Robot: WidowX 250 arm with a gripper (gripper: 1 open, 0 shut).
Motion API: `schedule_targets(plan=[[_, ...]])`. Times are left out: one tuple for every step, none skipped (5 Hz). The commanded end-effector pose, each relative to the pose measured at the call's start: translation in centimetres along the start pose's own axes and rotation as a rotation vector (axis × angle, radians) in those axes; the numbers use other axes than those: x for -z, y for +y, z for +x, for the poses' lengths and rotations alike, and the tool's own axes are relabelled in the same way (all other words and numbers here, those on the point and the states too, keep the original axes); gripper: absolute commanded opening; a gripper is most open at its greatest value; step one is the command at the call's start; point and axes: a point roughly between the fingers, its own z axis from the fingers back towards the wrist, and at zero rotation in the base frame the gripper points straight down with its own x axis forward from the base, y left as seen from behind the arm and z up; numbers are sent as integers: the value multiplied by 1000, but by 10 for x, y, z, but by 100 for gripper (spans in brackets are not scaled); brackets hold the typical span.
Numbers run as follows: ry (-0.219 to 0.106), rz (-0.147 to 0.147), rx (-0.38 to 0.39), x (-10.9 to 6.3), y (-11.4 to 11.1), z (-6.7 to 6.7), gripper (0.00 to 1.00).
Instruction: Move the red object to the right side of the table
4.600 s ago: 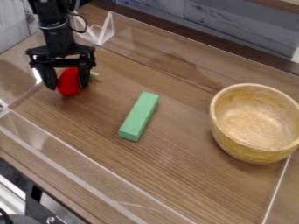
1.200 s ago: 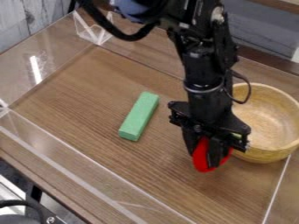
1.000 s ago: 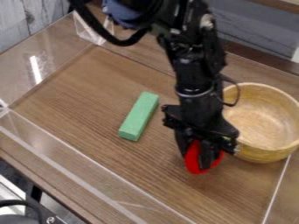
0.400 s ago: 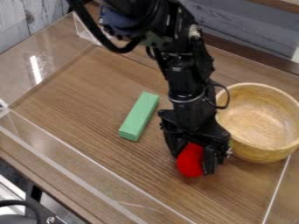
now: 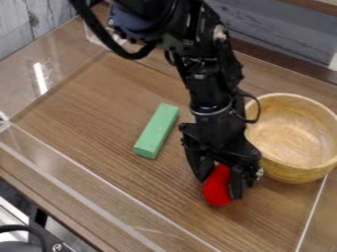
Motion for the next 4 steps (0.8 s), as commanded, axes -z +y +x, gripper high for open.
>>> schedule_targets(plan=[[-43, 1, 58, -12, -8, 1, 100], [-36, 3, 68, -16, -3, -1, 100], [-47, 10, 21, -19, -3, -8, 100], [-64, 21, -28, -26, -2, -13, 100]])
